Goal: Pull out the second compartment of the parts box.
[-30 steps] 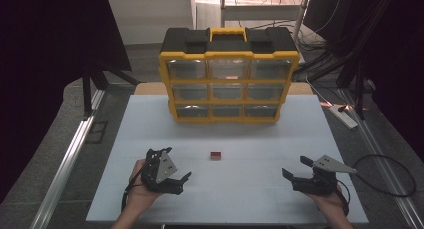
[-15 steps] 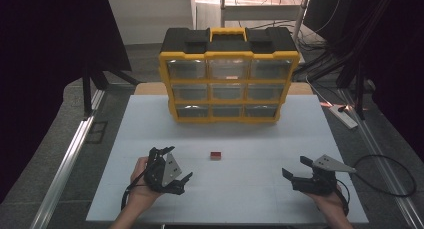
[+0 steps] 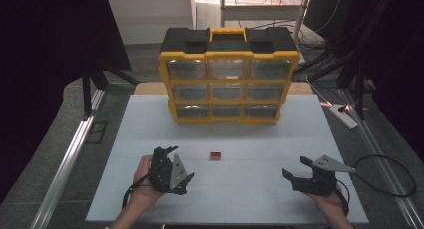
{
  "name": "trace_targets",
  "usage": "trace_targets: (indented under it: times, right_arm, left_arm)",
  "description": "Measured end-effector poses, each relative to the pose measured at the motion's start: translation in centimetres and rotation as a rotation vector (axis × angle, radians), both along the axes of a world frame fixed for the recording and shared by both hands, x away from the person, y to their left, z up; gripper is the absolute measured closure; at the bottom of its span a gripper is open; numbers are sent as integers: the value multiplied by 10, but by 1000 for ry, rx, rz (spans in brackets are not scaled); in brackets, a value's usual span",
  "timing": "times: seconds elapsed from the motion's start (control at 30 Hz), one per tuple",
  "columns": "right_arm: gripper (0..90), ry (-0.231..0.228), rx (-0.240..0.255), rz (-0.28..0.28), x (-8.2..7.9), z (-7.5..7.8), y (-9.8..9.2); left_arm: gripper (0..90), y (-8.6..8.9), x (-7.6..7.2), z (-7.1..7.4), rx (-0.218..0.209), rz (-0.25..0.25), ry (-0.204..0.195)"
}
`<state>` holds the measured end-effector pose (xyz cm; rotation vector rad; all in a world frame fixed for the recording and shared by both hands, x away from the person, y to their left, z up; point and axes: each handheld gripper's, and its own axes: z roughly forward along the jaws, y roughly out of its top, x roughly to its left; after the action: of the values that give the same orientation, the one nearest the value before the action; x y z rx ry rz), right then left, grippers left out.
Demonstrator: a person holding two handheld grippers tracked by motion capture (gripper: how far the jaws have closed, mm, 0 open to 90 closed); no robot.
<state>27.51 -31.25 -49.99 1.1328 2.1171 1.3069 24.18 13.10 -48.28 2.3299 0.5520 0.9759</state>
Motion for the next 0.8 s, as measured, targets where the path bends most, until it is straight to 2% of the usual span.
trace_targets:
  times: [0.23,0.27,0.3,0.4,0.43,0.5,0.6,0.8]
  right_arm:
    - [139,0,-1,-1,0,0,0]
    - [139,0,0,0,0,0,0]
    - [139,0,0,0,0,0,0]
    - [139,1,-2,1,0,0,0]
    - [139,1,-2,1,0,0,0]
    - [139,1,-1,0,0,0,0]
    - [139,2,-3,0,0,0,0]
    - [139,6,-5,1,0,0,0]
  left_arm:
    - [52,-4,0,4,59,-7,-36]
    - [51,-6,0,5,84,-9,-53]
    - [50,-6,0,5,84,-9,-53]
    - [49,-10,1,5,137,-16,-88]
    - [49,-10,1,5,137,-16,-88]
    - [49,-13,1,5,180,-24,-111]
    - [49,-14,1,5,191,-30,-119]
    - [49,-20,0,5,260,-53,-150]
